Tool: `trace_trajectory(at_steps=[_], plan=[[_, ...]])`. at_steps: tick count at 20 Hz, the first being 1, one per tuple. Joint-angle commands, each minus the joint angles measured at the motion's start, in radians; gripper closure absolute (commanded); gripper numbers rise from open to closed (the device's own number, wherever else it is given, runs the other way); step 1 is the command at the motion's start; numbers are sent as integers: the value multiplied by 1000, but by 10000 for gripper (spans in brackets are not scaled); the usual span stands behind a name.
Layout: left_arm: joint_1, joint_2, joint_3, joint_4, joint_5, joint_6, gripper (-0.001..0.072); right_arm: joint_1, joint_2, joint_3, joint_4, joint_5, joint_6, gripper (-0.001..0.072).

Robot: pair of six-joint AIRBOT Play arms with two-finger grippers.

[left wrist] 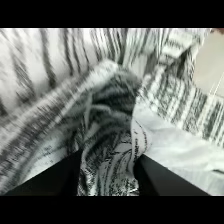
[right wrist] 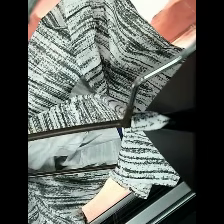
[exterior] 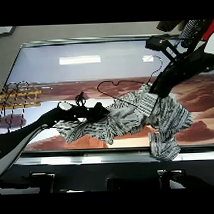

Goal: Fold the clothes and pants, and hang the long-sleeved shirts on hangers.

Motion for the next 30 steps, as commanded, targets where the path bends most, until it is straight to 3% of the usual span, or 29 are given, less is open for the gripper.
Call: trace_trajectory(at_steps=[1, 6, 18, 19, 20, 21, 26, 30], plan=[[71, -18, 1, -113, -74, 134, 300, 0, 0, 0, 0, -3, -1, 686], [51, -31, 1, -256, -89, 280, 300, 0, 0, 0, 0, -3, 2, 686], [-17, -165, 125, -313, -82, 285, 305, 0, 0, 0, 0, -3, 18, 686], [-24, -179, 137, -313, -82, 285, 366, 0, 0, 0, 0, -2, 18, 686], [-29, -190, 138, -313, -83, 283, 499, 0, 0, 0, -1, -2, 18, 686], [-32, -198, 138, -312, -92, 286, 683, 0, 0, 0, -1, -2, 18, 686], [27, -141, 146, -283, -72, 339, 692, 0, 0, 0, -3, 26, 51, 686], [91, 11, 173, -97, 17, 292, 692, 0, 0, 0, -18, 42, 77, 687]])
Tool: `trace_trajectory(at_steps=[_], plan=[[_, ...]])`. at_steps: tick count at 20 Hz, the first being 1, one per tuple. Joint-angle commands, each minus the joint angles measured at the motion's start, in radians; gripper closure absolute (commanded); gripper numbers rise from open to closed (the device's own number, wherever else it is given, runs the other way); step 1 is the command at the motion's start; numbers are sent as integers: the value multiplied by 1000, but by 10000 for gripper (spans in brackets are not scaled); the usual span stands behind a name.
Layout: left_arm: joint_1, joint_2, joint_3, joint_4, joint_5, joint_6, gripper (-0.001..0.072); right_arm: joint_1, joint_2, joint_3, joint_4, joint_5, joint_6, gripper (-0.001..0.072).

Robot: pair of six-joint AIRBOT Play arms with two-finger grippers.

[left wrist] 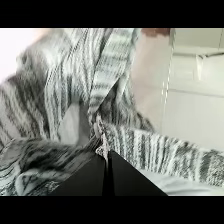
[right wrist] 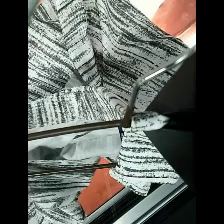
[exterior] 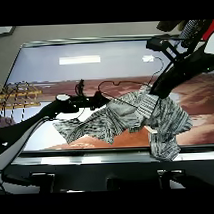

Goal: Fold the clothes and pants, and hang the long-sleeved shirts on hangers.

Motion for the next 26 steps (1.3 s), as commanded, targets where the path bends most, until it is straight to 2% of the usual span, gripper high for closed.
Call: trace_trajectory(at_steps=[1, 5, 17, 21, 26], plan=[[44, 115, 20, 136, 65, -33, 693, 0, 0, 0, -23, 12, 19, 687], [48, 169, 35, 153, 69, -47, 692, 1, -18, -2, -21, 15, 20, 687], [48, 181, 93, 196, 84, -49, 692, 0, -53, -2, -50, 34, 20, 687], [48, 180, 93, 269, 102, -93, 692, 0, -24, -2, -103, 42, 42, 687], [53, 179, 93, 269, 133, -93, 692, 0, -6, -2, -117, 71, 95, 687]])
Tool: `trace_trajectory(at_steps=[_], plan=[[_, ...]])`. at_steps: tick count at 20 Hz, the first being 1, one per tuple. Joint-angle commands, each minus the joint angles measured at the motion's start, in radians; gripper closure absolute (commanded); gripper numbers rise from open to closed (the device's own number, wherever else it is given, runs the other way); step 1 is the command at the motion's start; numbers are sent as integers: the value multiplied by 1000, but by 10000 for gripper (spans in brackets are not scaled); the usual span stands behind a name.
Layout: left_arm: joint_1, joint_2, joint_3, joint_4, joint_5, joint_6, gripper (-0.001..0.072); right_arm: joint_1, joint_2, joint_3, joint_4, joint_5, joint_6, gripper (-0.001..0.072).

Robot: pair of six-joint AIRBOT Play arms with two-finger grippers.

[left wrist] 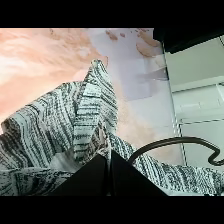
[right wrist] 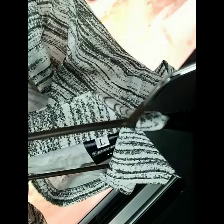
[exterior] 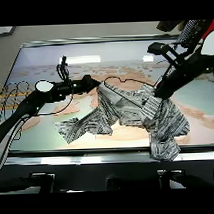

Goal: Fold the clothes and pants, and hang the long-sleeved shirts on hangers.

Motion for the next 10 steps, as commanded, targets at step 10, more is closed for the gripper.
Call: trace_trajectory(at_steps=[10], plan=[[4, 0, 2, 13, 45, -5, 691, 175, -23, -1, -169, -20, 31, 688]])
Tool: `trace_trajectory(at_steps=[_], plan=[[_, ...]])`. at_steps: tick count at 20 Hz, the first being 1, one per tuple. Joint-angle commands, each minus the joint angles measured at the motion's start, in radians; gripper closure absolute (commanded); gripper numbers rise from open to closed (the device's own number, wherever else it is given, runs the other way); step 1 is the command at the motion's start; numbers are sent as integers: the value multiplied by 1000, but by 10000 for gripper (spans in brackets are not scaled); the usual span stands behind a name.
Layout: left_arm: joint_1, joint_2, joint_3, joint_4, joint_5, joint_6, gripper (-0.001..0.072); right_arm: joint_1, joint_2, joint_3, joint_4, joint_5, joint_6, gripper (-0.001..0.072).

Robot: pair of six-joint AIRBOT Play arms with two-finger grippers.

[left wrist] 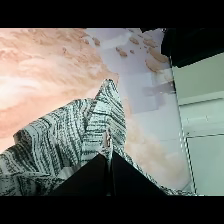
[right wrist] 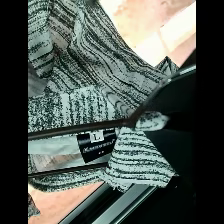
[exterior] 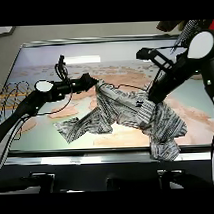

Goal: Fold the clothes and pants, and hang the long-sleeved shirts on hangers.

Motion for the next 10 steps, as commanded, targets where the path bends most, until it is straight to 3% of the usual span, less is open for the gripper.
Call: trace_trajectory(at_steps=[1, 5, 10], plan=[[0, 1, 1, 1, -10, 0, 691, 53, -21, 0, -101, -24, 5, 687], [0, 2, 1, 2, -11, 11, 692, 51, -26, 0, -189, -31, 5, 688], [0, -1, 0, 27, -10, 10, 691, 50, 21, 0, -188, -30, 10, 688]])
